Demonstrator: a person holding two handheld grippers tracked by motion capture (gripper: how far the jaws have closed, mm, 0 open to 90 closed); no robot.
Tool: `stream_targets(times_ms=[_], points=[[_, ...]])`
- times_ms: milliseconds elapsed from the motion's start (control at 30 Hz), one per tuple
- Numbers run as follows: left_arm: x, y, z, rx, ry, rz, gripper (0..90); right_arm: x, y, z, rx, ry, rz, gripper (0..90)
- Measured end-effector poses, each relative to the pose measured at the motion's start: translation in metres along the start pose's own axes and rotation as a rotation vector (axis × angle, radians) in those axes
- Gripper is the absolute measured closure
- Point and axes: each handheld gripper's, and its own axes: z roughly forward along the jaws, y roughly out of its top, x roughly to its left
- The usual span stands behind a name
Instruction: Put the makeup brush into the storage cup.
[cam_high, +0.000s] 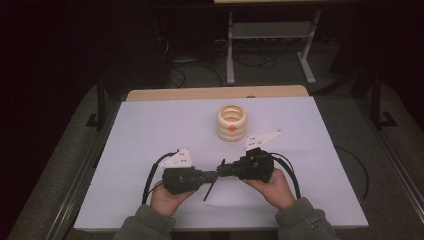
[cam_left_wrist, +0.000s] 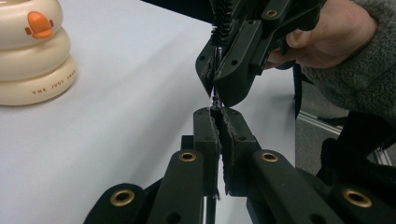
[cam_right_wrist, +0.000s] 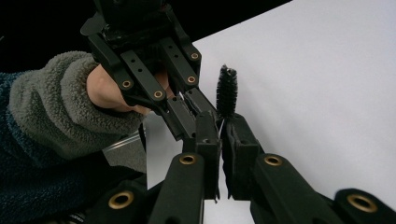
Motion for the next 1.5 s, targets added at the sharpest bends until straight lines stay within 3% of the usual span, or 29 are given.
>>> stream_targets(times_ms=[133, 233, 367, 500, 800, 1167, 1500], points=[[0.0, 0.0, 0.0, 0.006, 0.008, 0.002, 84.7, 0.0, 0.0, 0.0, -0.004, 0.005, 0.006, 84.7], [-0.002, -0.001, -0.003, 0.022, 0.031, 0.009, 77.5, 0.0, 0.002, -0.004, -0.002, -0.008, -0.002, 84.7], [-0.003, -0.001, -0.009, 0.027, 0.055, 0.019, 74.9, 0.0, 0.004, -0.011, 0.0, -0.04, 0.0, 84.7], [-0.003, -0.003, -0.013, 0.078, 0.096, 0.032, 70.8, -0.001, 0.008, -0.016, 0.011, -0.073, -0.019, 84.7], [0.0, -0.011, -0.023, 0.131, 0.164, 0.029, 67.2, -0.005, 0.018, -0.02, 0.038, -0.124, -0.013, 84.7], [0.009, -0.02, -0.036, 0.138, 0.225, 0.007, 63.9, -0.013, 0.034, -0.024, 0.057, -0.161, -0.02, 84.7], [0.013, -0.021, -0.038, 0.152, 0.247, 0.012, 60.7, -0.022, 0.047, -0.029, 0.057, -0.182, -0.004, 84.7]])
